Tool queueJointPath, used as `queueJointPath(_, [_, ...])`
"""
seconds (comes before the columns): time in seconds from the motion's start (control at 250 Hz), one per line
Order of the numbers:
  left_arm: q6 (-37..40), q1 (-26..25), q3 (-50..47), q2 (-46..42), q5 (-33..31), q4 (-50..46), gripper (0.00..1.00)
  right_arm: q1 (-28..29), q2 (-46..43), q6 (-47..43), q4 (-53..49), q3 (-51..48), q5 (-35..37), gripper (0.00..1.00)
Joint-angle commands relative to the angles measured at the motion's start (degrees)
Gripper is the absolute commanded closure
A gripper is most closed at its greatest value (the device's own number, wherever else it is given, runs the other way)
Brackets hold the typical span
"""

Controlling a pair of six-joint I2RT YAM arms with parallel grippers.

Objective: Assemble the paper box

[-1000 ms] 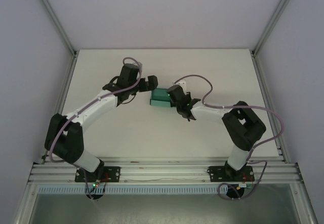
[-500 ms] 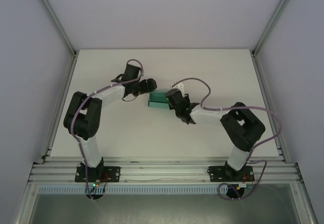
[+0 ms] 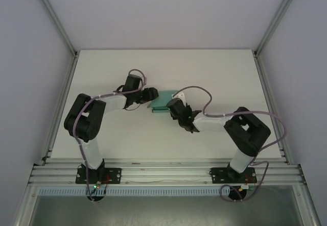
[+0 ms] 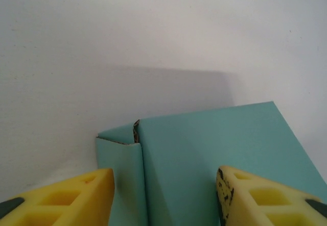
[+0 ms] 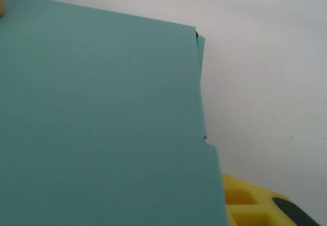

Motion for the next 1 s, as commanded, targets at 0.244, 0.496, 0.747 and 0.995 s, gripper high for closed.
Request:
queueJointPath(0.244, [1.3,-0.6,-3.0,0.3,-1.6,-2.3,0.47,0.3,-18.3,6.4,-4.9,-9.9,-9.5,0.2])
queueJointPath(0.496, [1.9,-0.5,-3.7,1.6,0.6,-0.1,0.53,-1.3,-18.4,12.1,-9.3,-5.7,-9.4,0.0])
queueJointPath(0.747, [2.1,0.7,-6.5,2.1,2.1,3.2,0.6,-12.4,-8.3,15.9,-11.1,3.8,-20.0,0.0])
queueJointPath(0.995, [-2.1,5.1,-14.1,2.7,10.2,17.3,0.7,-18.3,-0.7,18.3,-6.2,7.0,-36.1,0.0])
